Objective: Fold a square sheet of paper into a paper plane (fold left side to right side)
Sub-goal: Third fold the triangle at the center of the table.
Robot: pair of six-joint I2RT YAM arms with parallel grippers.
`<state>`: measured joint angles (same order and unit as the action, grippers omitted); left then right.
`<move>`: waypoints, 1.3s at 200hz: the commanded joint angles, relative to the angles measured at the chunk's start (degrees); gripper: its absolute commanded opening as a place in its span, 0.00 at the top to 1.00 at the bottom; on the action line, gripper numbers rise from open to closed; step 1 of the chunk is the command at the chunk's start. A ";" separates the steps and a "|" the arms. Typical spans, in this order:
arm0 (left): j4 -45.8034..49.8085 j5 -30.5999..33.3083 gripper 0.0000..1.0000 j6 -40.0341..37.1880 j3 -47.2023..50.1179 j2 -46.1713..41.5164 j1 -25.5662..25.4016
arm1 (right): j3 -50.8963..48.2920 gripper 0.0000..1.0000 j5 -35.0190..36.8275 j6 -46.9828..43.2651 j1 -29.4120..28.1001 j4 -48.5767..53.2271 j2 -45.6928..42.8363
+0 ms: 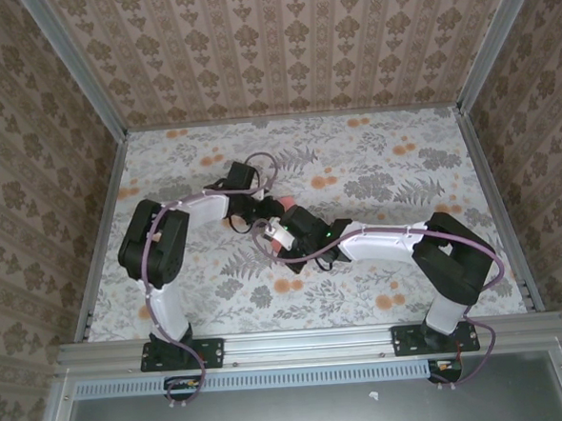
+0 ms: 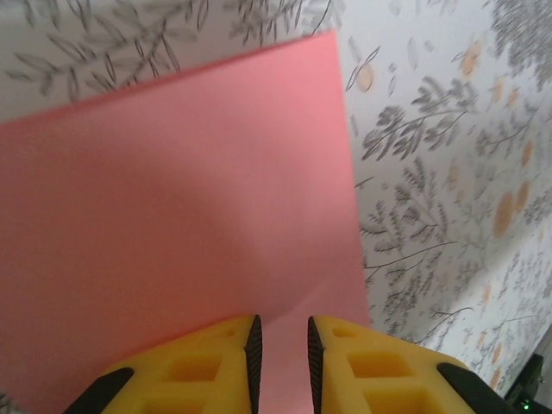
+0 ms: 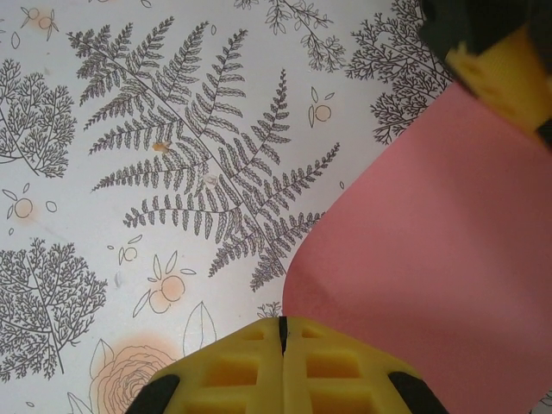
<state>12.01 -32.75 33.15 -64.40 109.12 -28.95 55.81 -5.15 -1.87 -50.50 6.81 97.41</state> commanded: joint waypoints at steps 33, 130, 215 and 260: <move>1.16 1.95 0.79 -1.86 -1.02 3.05 -0.76 | 2.15 1.00 -3.51 2.19 1.72 2.49 0.72; 1.34 3.55 0.82 -2.01 0.51 4.34 -1.24 | 3.22 1.00 -11.87 7.60 7.37 3.20 1.78; 2.58 4.12 0.83 -2.73 -0.57 4.91 -1.97 | 6.46 1.00 -13.27 12.65 12.96 4.64 6.39; 2.73 4.36 0.83 -2.73 -0.64 4.96 -2.08 | 9.10 1.00 -12.00 13.53 14.24 7.33 8.74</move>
<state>12.03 -30.44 31.81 -64.93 111.72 -30.46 62.65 -17.39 10.07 -36.84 11.20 104.53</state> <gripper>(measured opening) 0.168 0.048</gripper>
